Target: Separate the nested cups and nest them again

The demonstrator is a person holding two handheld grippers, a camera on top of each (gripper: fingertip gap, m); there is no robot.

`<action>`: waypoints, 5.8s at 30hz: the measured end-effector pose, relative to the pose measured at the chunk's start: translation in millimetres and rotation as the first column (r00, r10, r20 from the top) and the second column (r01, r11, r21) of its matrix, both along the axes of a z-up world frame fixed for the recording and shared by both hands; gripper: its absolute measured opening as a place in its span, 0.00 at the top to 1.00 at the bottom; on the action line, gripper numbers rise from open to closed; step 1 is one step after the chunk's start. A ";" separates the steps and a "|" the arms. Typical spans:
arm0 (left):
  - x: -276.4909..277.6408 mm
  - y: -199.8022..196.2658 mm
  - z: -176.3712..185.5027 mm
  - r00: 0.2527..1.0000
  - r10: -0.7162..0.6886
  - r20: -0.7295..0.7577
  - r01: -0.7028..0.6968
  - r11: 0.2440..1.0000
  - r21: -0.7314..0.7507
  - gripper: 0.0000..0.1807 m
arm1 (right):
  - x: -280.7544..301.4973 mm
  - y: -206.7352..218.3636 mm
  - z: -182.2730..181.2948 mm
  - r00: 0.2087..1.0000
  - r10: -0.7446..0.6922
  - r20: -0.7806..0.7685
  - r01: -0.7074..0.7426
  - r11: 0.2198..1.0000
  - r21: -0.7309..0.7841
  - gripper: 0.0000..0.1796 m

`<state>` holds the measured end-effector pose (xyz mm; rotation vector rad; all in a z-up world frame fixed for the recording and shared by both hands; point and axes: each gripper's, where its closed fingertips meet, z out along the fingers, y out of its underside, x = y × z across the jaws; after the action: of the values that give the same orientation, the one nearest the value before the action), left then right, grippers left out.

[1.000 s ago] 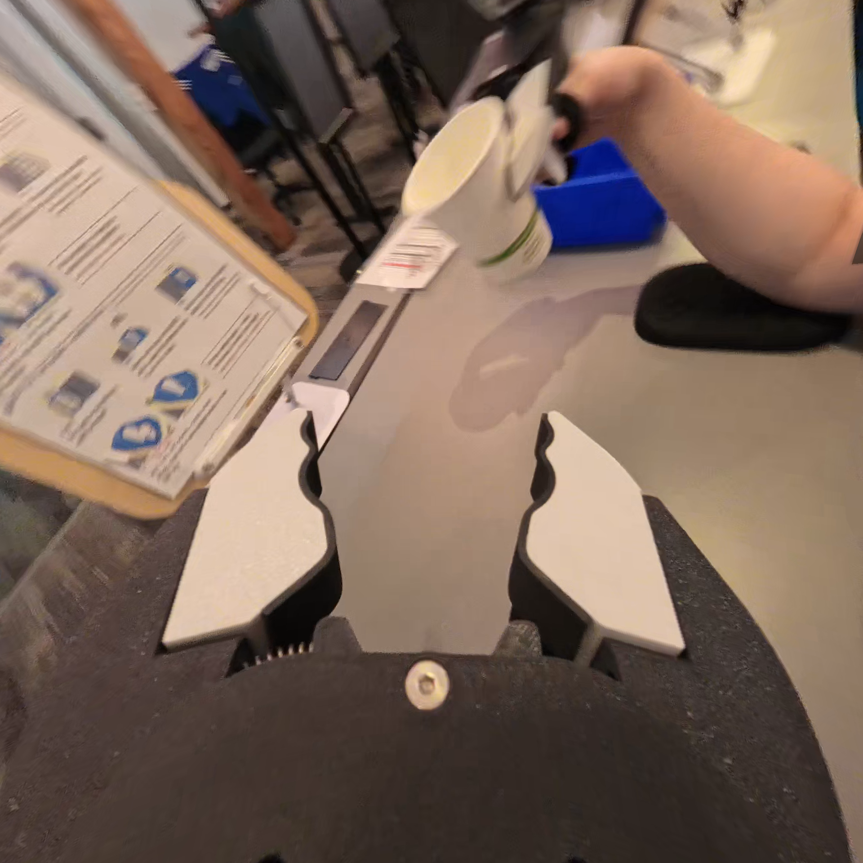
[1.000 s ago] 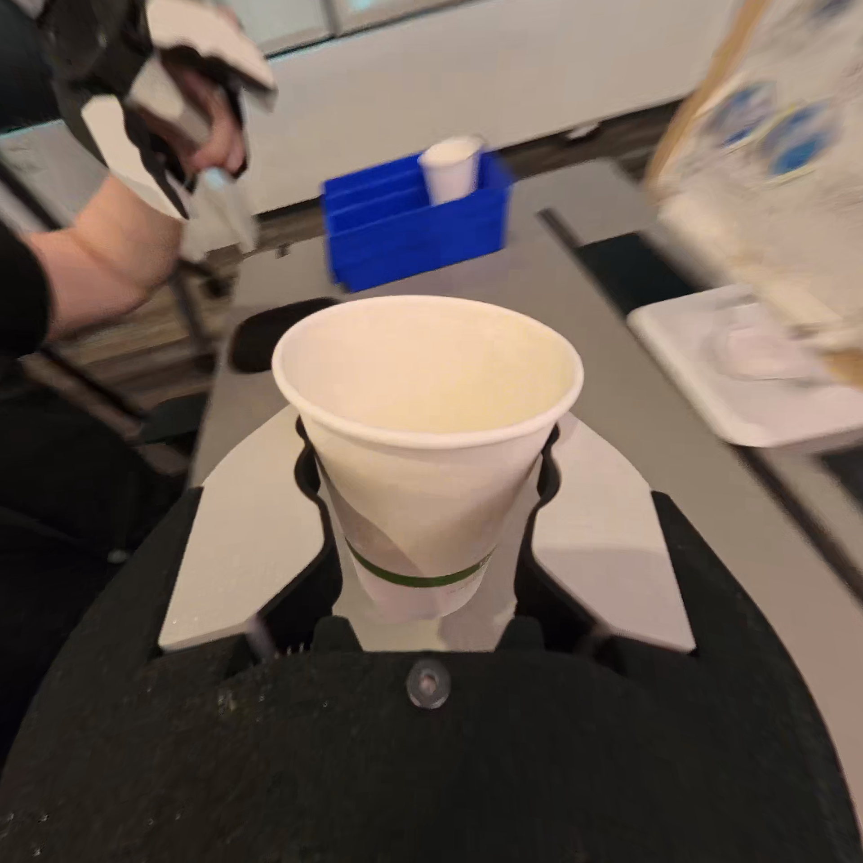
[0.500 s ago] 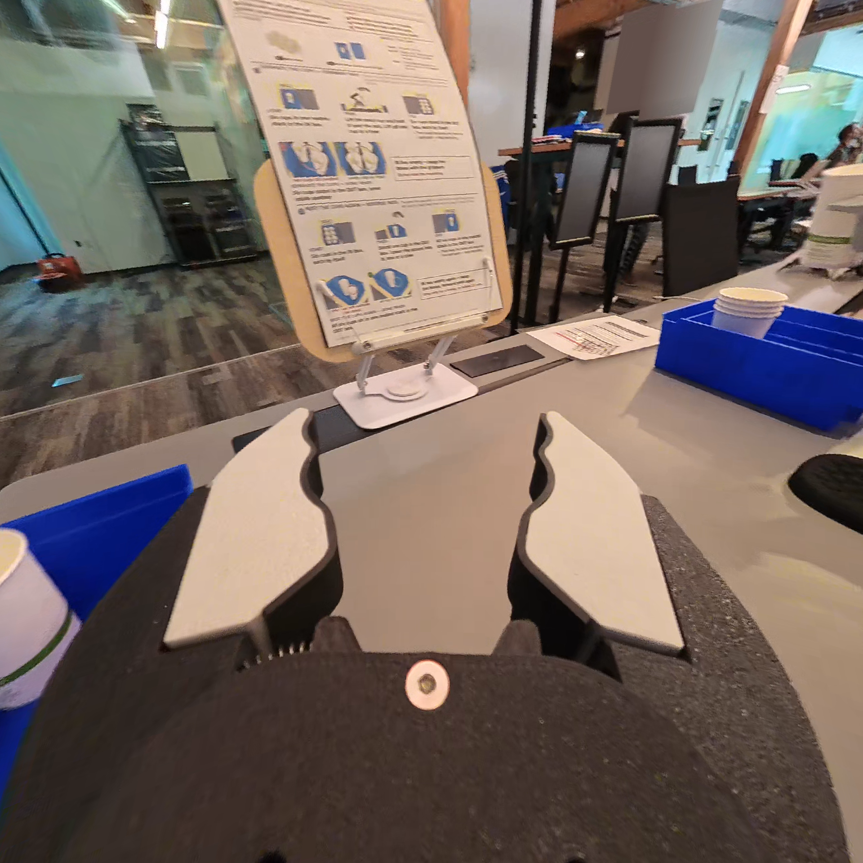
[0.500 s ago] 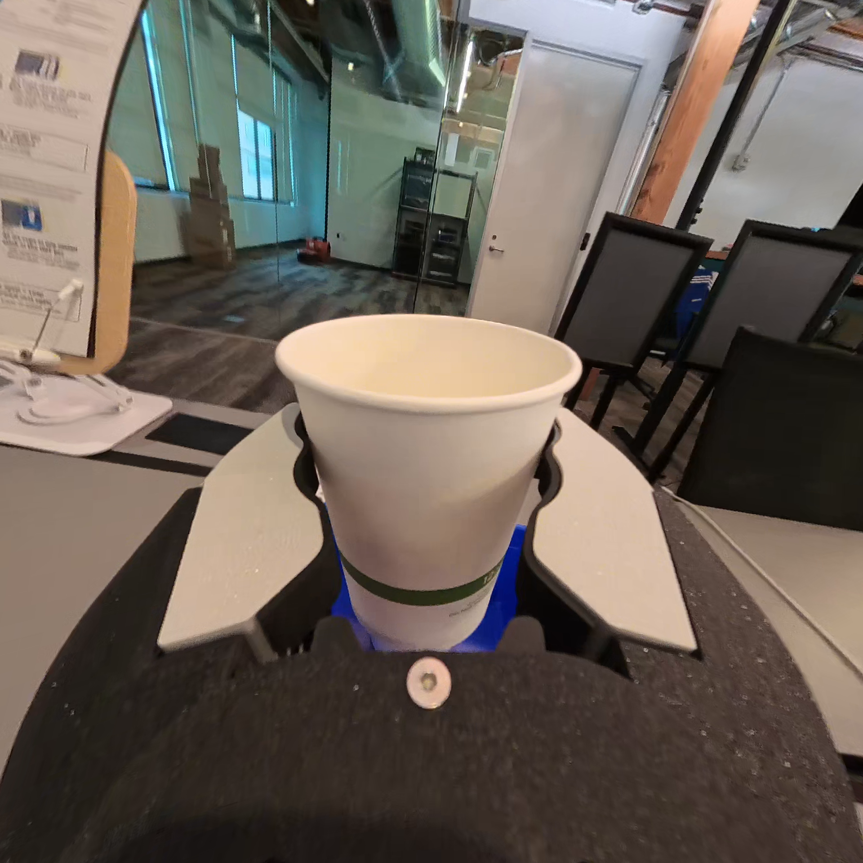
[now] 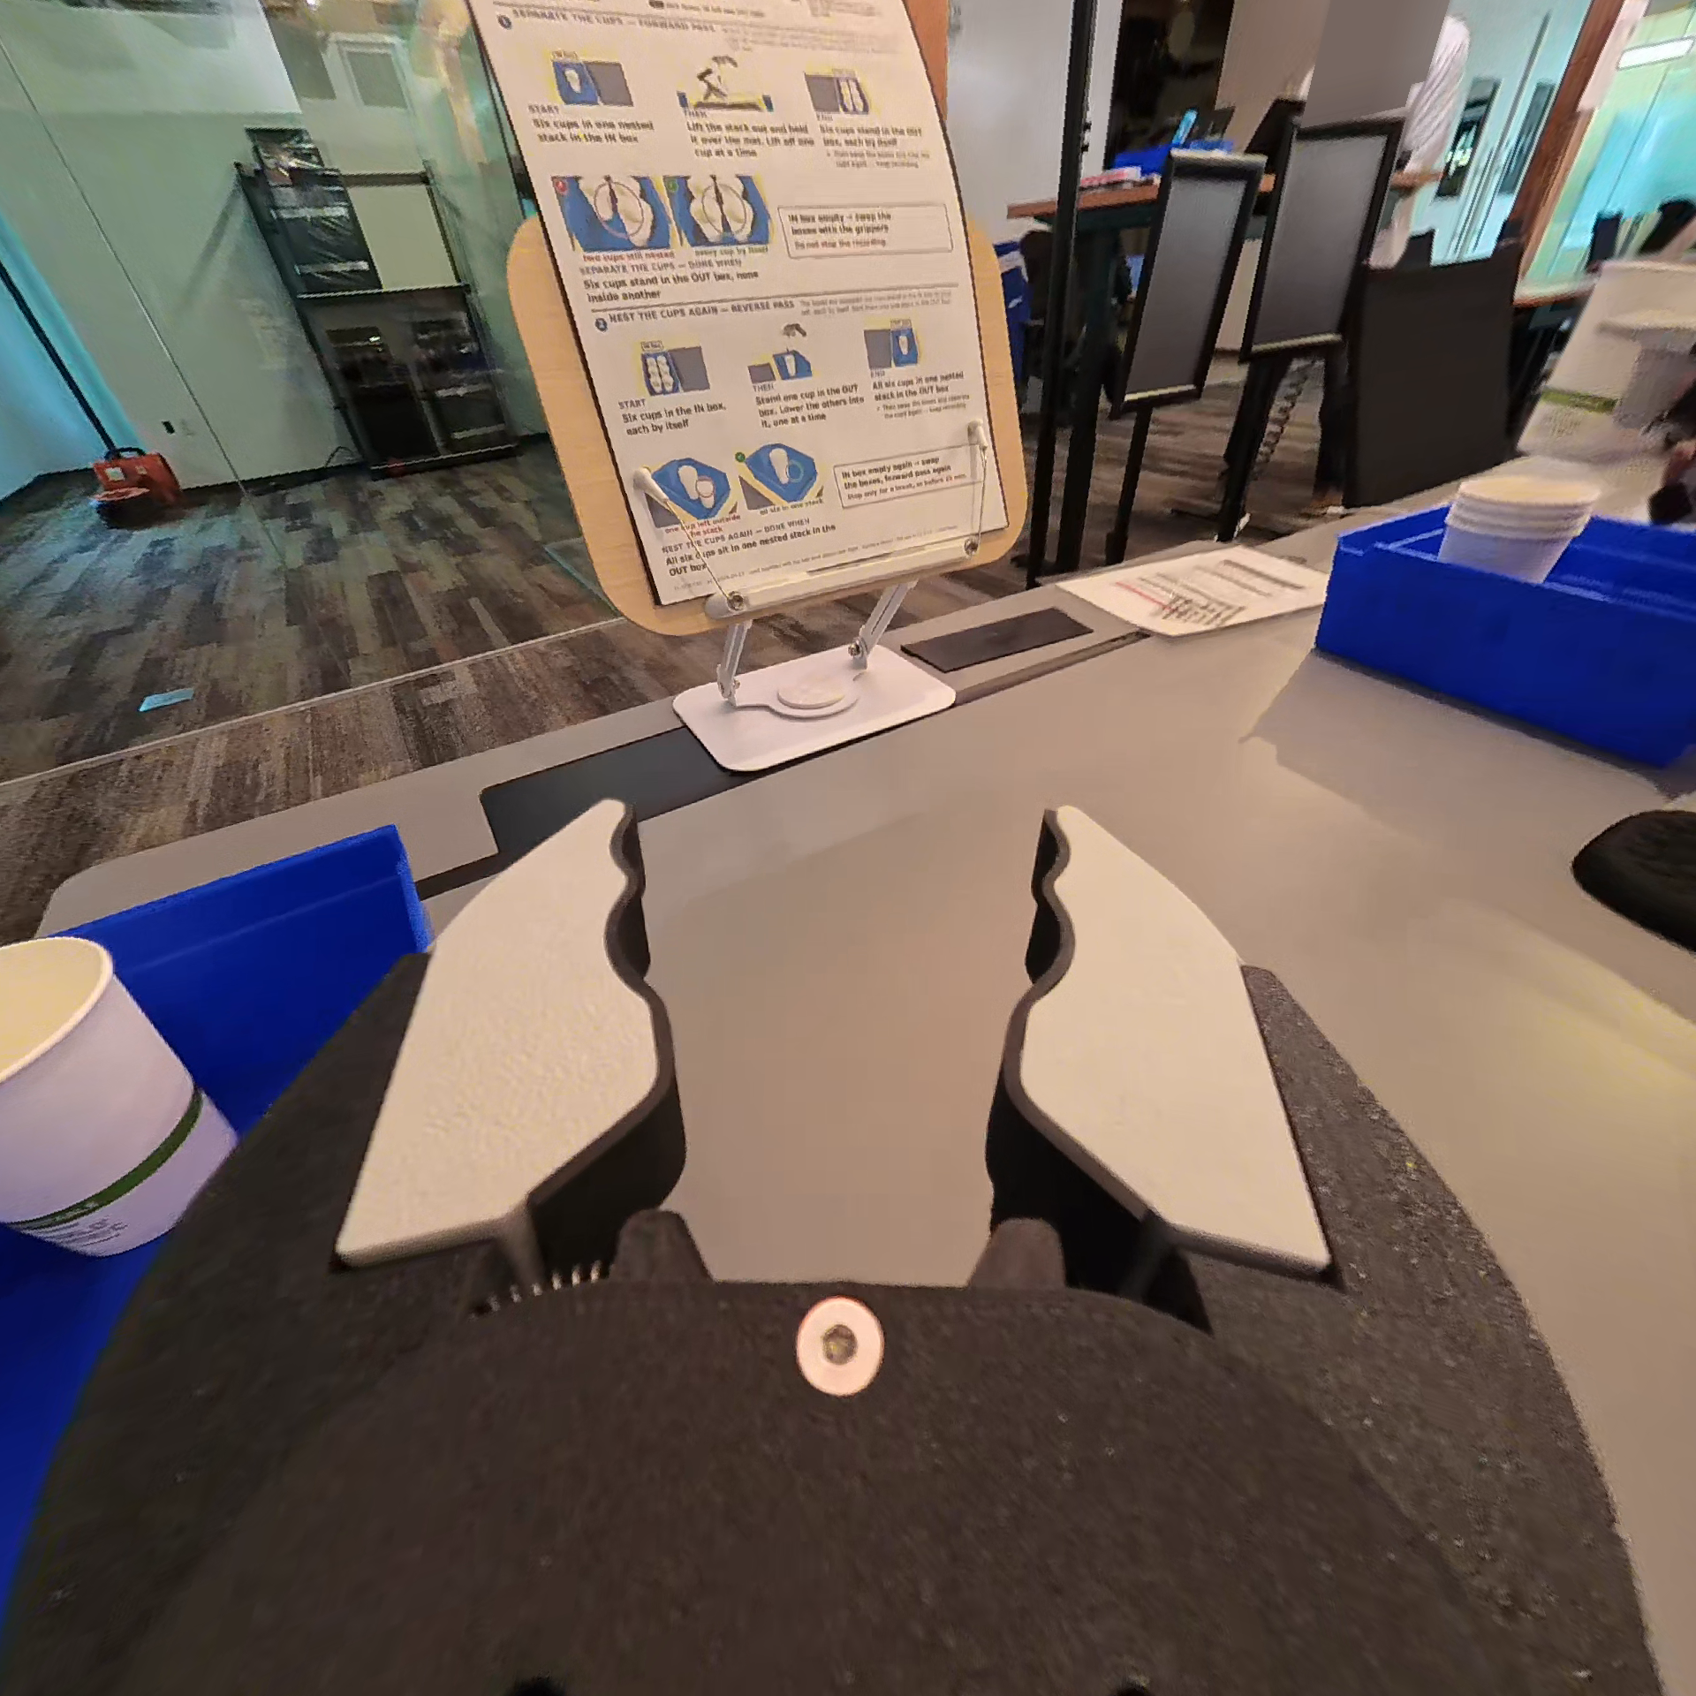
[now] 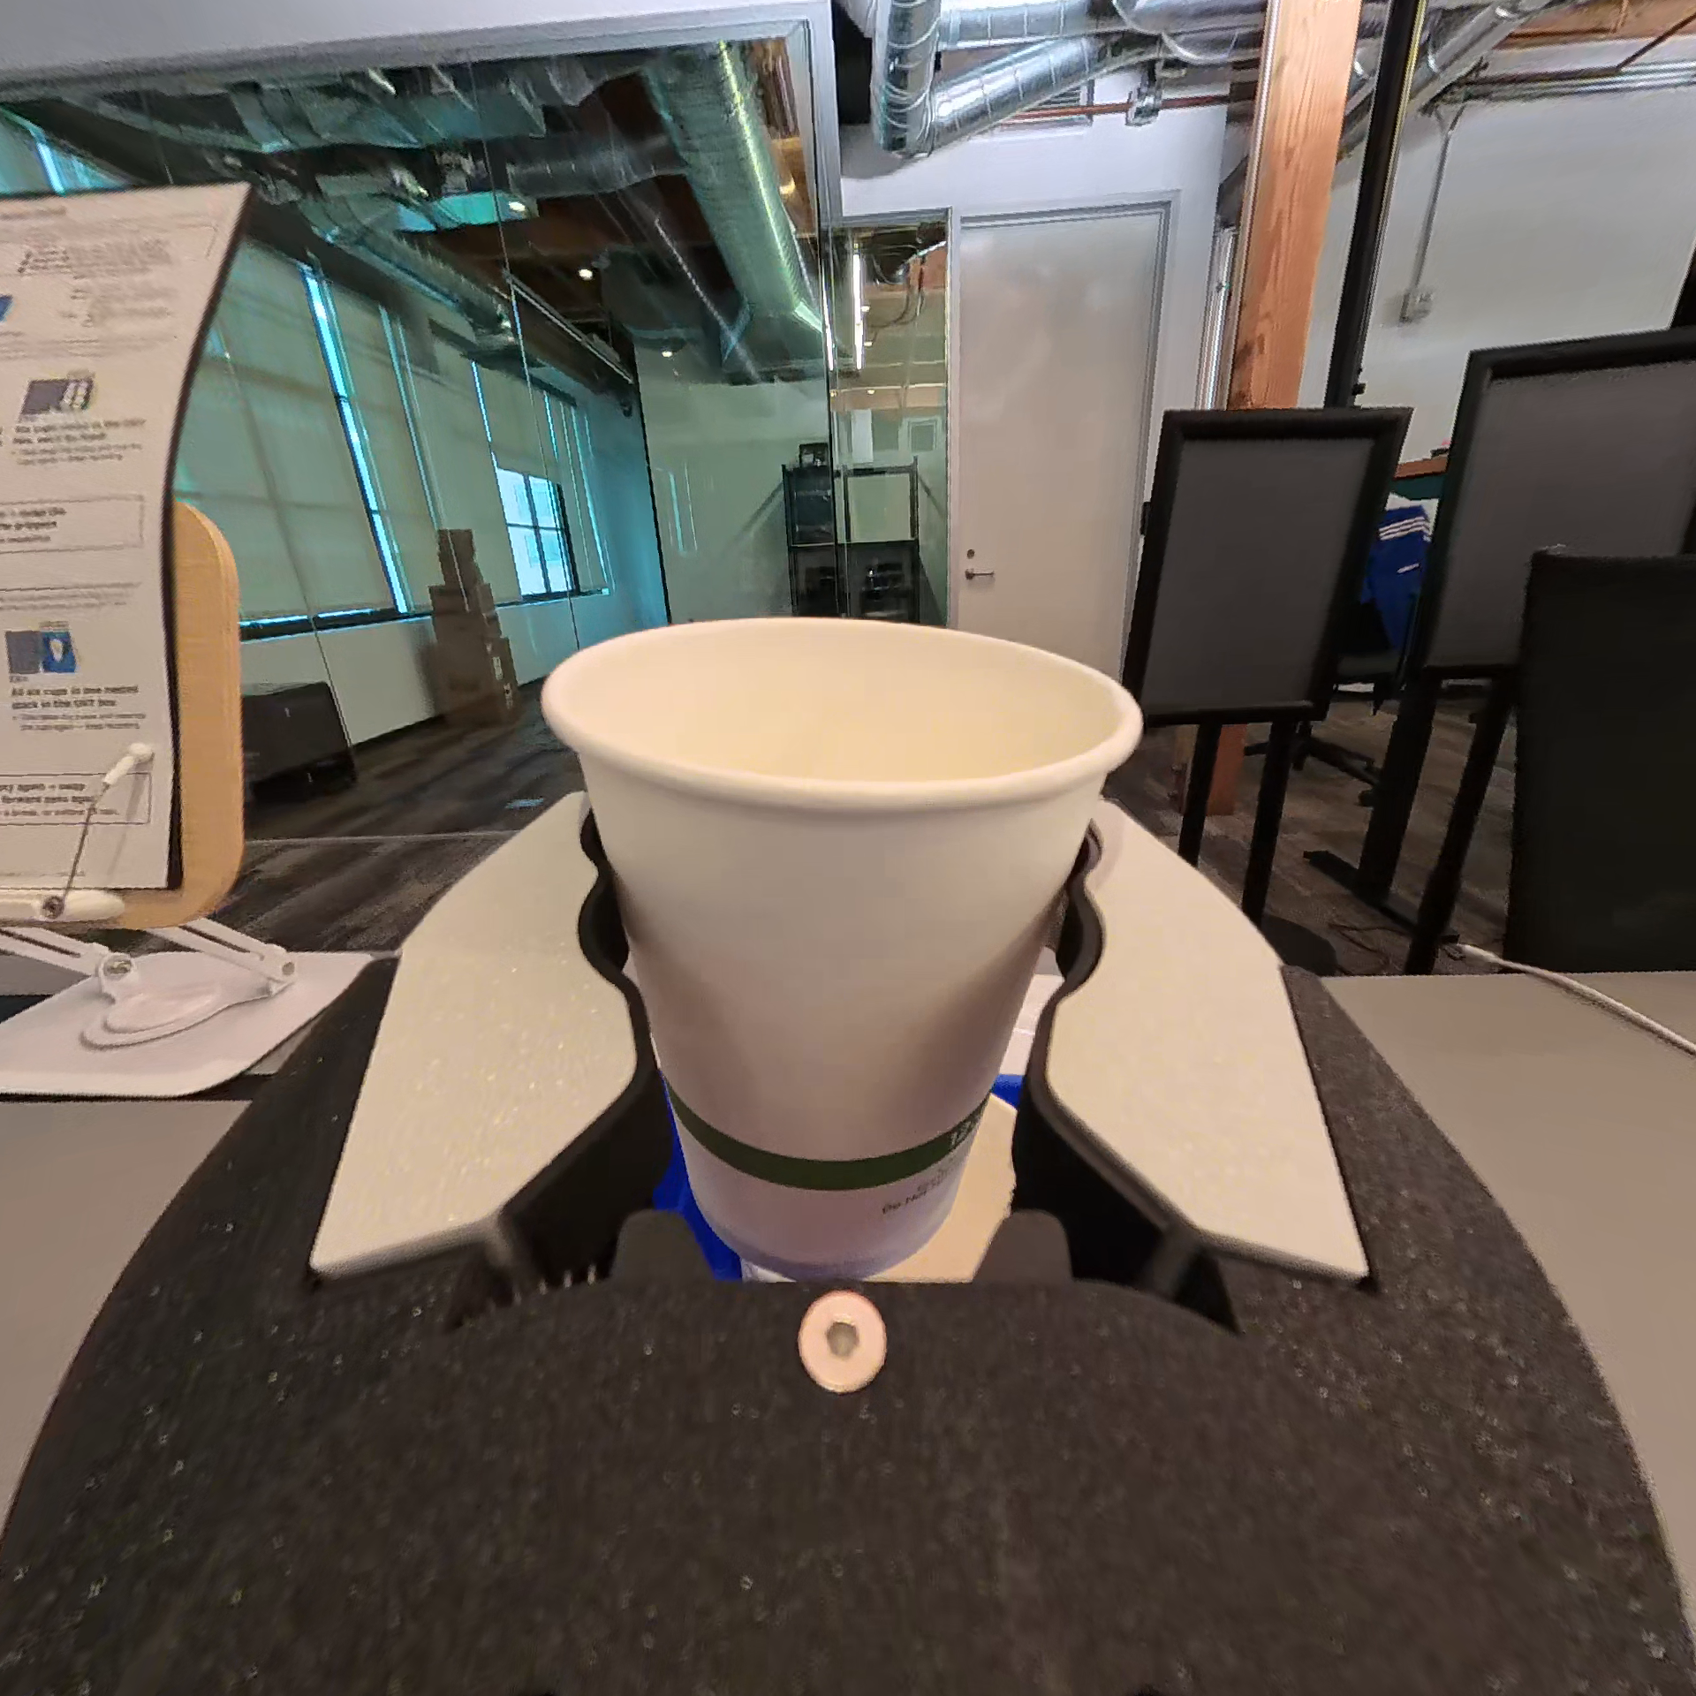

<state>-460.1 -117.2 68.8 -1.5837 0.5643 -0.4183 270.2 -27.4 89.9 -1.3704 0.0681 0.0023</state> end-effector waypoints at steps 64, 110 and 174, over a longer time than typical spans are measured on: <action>-197.4 163.7 -93.3 0.440 -0.065 -0.896 -0.376 0.892 -0.250 0.77 | -128.5 -26.4 -0.5 0.885 0.371 0.281 -0.204 0.852 -0.483 0.37; 218.6 -72.3 -9.9 0.013 -0.784 -0.620 0.727 0.433 -0.532 1.00 | -488.5 -136.8 -24.6 -0.196 0.956 -0.218 -0.844 -0.277 -0.459 0.44; 144.2 -44.7 -37.3 0.752 -0.612 -0.247 0.539 0.785 -0.304 0.65 | 0.7 -5.1 20.3 0.999 -0.024 0.028 0.021 0.995 0.097 0.48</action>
<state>-315.9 -161.9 31.5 -1.6760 1.3371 -0.7011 270.9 -32.5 110.2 -1.2726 0.0585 -0.0330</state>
